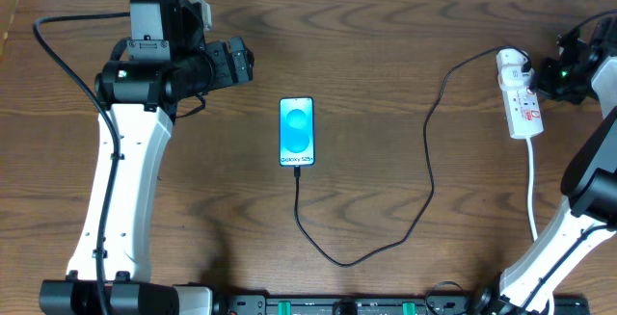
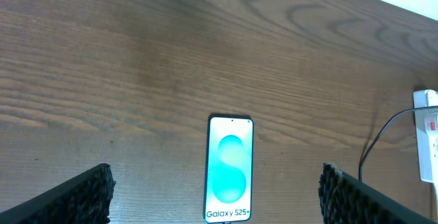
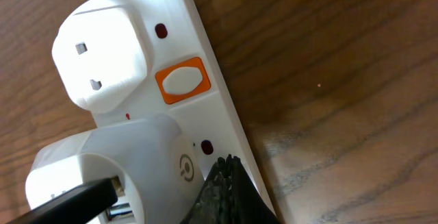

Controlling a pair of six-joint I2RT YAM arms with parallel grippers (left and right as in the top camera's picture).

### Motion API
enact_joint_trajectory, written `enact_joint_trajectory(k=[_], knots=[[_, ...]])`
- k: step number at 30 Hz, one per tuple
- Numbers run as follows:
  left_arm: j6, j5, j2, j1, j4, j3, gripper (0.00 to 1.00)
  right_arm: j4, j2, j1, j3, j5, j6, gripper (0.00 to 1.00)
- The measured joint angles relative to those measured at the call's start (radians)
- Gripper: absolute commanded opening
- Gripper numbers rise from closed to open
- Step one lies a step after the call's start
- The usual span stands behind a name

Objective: Plug charger to phone and switch on socket

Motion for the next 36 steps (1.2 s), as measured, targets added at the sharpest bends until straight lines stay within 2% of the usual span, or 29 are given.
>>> enact_joint_trajectory(k=[9,36], knots=[[0.0,0.0,0.0,0.0,0.0,0.0,0.95,0.043,-0.015,0.004,-0.04,0.008,-0.004,0.01],[0.0,0.0,0.0,0.0,0.0,0.0,0.95,0.02,-0.02,0.034,-0.033,0.08,-0.003,0.01]])
